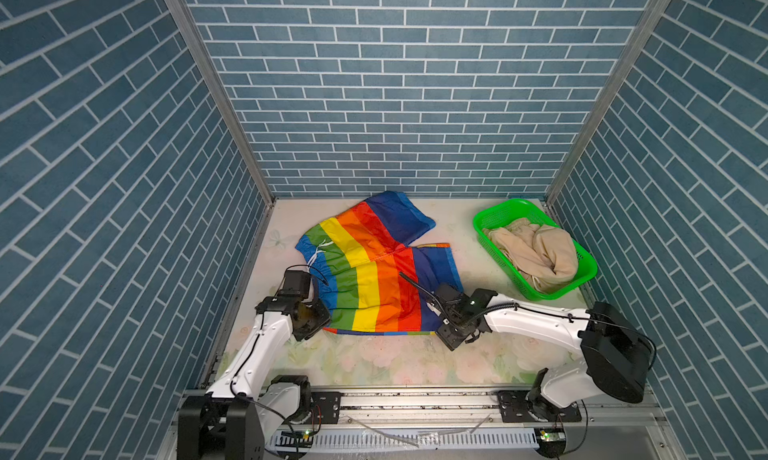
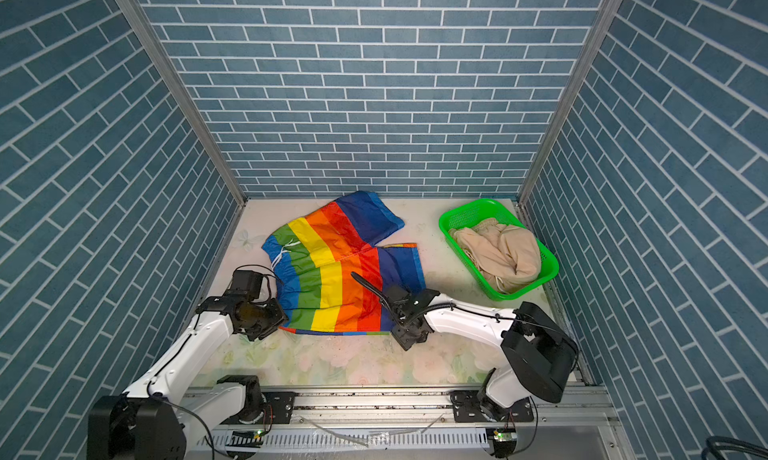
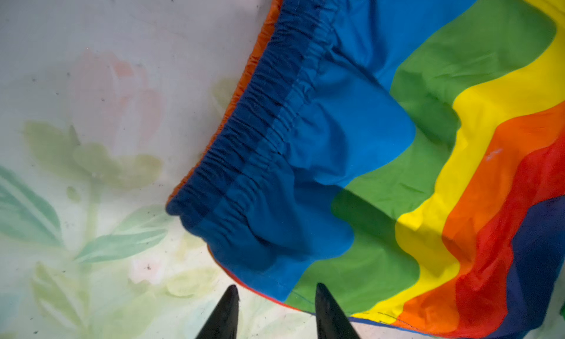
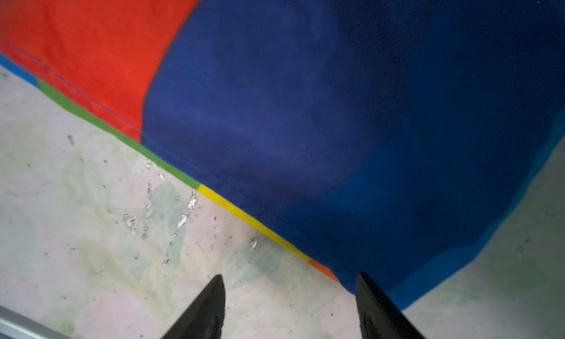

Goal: Fold and stack the shorts

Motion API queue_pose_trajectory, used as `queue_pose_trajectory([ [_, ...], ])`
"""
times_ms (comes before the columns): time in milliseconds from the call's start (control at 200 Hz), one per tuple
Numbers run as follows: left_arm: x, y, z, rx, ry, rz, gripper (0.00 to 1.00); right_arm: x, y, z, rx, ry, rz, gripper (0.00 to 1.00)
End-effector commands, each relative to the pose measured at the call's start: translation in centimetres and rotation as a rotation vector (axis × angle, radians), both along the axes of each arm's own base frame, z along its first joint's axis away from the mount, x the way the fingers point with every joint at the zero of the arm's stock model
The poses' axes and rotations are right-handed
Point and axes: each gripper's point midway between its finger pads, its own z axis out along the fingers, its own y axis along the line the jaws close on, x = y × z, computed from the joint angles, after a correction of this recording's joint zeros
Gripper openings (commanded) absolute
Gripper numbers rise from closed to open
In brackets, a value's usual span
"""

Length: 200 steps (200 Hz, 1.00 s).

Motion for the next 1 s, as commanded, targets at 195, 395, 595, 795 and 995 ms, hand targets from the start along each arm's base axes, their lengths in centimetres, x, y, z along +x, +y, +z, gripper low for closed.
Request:
queue_pose_trajectory([
  [195,0.6,1.2,-2.1,0.079,0.037,0.027,0.57,0.5,-0.4,-1.9,-0.125,0.044,-0.031,0.69],
  [395,1.1,2.1,-2.9,0.131,0.049,0.04,0.59,1.7,0.8,-1.9,-0.1,0.012,-0.052,0.66],
  [595,1.7,2.3,-4.5,0.147,0.096,0.043,0.55,1.8,1.6,-2.9,-0.105,0.043,-0.05,0.43],
  [795,2.2,1.4,-5.6,0.101,0.127,0.015,0.24,1.4,1.8,-3.3,-0.087,0.069,-0.068,0.15],
  [995,2.7,1.8,-3.7,0.126,0.095,0.02,0.0,2.9,1.3,-0.2,-0.03,-0.04,-0.122,0.0],
])
